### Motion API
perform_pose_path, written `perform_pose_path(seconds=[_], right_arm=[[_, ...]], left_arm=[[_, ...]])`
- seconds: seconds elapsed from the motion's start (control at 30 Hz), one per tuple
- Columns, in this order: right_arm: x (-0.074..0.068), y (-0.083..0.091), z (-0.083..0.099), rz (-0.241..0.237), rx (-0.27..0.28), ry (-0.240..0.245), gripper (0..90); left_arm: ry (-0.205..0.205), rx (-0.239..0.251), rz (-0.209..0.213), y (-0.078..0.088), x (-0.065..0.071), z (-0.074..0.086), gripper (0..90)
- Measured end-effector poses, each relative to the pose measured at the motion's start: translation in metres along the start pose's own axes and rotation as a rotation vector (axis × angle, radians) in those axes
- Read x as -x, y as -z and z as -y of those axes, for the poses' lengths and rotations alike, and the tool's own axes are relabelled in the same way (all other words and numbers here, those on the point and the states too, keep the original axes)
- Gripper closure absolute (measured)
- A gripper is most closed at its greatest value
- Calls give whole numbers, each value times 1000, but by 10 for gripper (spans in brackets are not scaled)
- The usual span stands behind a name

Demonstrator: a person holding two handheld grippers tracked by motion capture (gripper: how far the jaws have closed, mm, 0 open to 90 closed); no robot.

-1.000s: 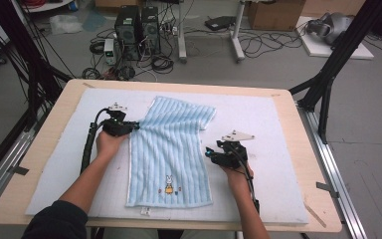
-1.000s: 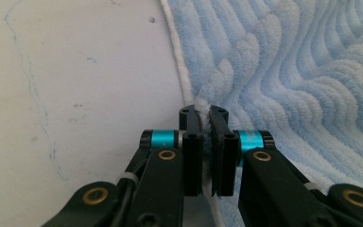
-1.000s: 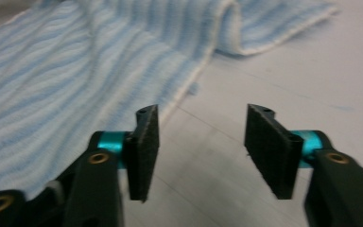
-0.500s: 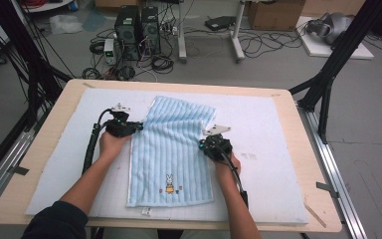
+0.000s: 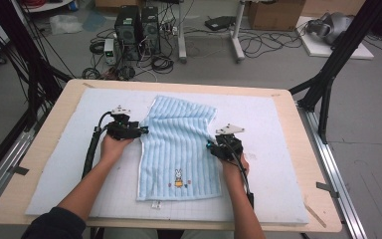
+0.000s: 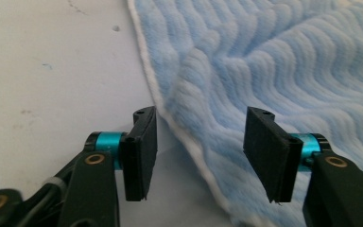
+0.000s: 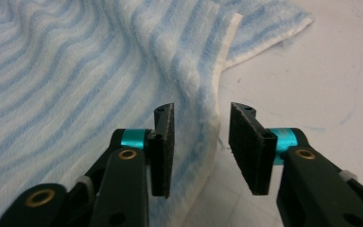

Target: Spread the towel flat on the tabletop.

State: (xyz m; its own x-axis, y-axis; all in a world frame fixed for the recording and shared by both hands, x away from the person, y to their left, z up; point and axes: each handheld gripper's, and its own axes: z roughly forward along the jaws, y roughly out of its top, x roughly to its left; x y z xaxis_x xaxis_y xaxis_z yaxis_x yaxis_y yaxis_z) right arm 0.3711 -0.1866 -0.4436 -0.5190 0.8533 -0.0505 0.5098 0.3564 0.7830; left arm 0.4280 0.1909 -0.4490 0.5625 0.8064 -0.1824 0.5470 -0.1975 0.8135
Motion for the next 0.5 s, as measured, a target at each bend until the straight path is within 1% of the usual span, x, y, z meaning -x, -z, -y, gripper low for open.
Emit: perform_pose_path(seconds=[0.03,0.07,0.13,0.17,0.2,0.27,0.33,0.37,0.43,0.5], right_arm=[[0,3,2,1,8,5,573],[1,7,4,4,12,8,559],[2,13,8,-5,23,2,536],[2,19,11,-8,32,-7,526],[1,23,14,-10,33,-7,526],[-1,31,19,-16,38,-2,522],[-3,39,25,-22,44,14,525],[-5,43,29,-26,44,10,527],[-8,50,36,-33,46,-8,532],[-12,55,41,-43,42,-11,537]], left_arm=[[0,8,7,4,1,3,442],[0,4,14,6,2,4,435],[-2,18,37,15,7,10,422],[-11,13,43,19,9,12,422],[-16,7,54,22,12,15,418],[-28,15,65,30,19,19,419],[-40,10,75,38,26,23,420],[-46,13,81,42,29,26,422],[-41,17,99,49,37,30,429],[-39,13,114,55,44,36,431]])
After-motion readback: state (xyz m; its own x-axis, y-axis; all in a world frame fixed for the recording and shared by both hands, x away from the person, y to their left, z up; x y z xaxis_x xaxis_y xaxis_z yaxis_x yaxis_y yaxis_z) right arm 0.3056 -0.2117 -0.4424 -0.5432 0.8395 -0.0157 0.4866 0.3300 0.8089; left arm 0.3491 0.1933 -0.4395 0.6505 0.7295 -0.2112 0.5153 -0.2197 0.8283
